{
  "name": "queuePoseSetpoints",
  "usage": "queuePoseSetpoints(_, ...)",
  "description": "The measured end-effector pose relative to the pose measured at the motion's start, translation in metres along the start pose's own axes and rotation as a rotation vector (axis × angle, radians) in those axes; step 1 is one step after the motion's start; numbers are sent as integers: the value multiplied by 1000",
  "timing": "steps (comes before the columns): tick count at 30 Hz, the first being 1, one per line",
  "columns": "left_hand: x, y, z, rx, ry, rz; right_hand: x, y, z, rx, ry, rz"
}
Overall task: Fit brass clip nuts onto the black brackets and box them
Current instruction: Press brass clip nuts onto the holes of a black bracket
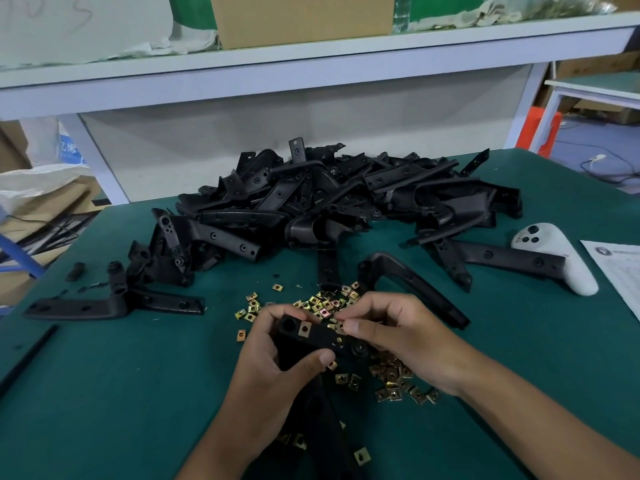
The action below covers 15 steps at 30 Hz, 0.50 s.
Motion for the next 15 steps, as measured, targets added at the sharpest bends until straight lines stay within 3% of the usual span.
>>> queuePoseSetpoints(7, 0, 1, -1, 29, 13, 8, -1, 1, 4, -26, 35, -28)
queuePoseSetpoints(15, -1, 0, 1, -7, 13, -73, -3, -5, 0, 18, 83, 164)
Point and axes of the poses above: each hand's wrist, its own x-axis towards the middle knuckle, its own y-axis out of the palm, z = x × y, the point moved 1 cm from there along x, towards the middle knuckle, and after that the axes turned 1 degree about -y, right-handed, at the moved point
